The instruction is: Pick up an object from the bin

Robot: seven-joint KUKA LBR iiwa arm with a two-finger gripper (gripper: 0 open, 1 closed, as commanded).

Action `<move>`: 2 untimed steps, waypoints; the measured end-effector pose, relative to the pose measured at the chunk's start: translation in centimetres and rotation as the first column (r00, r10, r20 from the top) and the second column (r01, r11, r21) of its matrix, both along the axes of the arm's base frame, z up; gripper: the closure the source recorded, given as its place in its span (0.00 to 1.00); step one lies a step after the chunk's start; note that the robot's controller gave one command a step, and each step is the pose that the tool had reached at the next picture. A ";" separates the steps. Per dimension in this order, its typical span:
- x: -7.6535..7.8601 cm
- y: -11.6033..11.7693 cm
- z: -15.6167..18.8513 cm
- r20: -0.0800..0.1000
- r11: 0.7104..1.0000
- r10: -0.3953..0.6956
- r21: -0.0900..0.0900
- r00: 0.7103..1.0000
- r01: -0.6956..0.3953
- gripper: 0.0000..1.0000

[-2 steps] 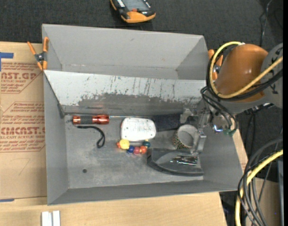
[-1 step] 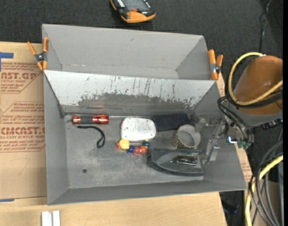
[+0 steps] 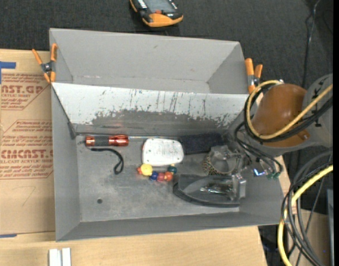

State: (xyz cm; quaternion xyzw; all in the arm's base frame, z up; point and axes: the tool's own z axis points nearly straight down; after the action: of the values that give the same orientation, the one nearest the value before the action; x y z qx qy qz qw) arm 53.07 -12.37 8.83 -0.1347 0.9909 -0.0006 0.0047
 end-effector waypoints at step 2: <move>-1.1 0.1 1.9 0.001 0.994 -0.109 0.000 0.994 0.109 1.00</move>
Offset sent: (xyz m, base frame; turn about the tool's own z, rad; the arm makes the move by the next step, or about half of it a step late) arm 0.0000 0.0000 0.0000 0.0000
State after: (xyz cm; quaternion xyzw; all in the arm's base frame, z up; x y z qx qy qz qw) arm 52.01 -12.30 10.77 -0.0804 0.9967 -0.0010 0.0052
